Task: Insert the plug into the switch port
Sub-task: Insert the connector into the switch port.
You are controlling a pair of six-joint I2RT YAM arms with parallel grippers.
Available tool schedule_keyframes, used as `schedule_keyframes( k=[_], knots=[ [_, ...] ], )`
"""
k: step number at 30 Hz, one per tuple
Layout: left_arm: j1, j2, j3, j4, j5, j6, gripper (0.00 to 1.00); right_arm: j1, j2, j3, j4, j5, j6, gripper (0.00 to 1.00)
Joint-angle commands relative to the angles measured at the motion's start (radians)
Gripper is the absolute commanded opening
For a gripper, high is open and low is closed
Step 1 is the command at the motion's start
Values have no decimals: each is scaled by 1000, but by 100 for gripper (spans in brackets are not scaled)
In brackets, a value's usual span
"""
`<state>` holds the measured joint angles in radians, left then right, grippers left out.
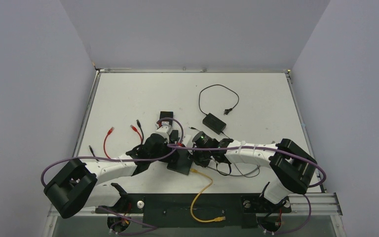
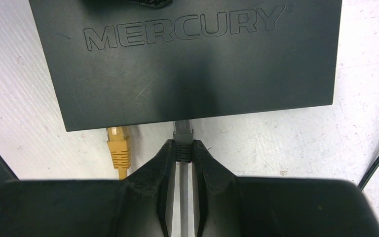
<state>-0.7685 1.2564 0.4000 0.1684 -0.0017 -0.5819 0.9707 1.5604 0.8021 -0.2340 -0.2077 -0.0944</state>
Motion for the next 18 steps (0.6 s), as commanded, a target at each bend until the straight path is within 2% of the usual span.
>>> schedule_keyframes(
  k=[1, 9, 15, 18],
  knots=[
    [-94, -32, 9, 176, 349, -104, 38, 29, -43, 157, 494, -116, 15, 0],
    [-92, -89, 21, 116, 310, -75, 39, 29, -56, 141, 401, -67, 11, 0],
    [-87, -111, 51, 54, 271, -47, 40, 29, -105, 57, 369, -17, 48, 0],
    [-77, -142, 69, -13, 219, -28, 46, 29, -136, 27, 331, 27, 61, 0]
  ],
)
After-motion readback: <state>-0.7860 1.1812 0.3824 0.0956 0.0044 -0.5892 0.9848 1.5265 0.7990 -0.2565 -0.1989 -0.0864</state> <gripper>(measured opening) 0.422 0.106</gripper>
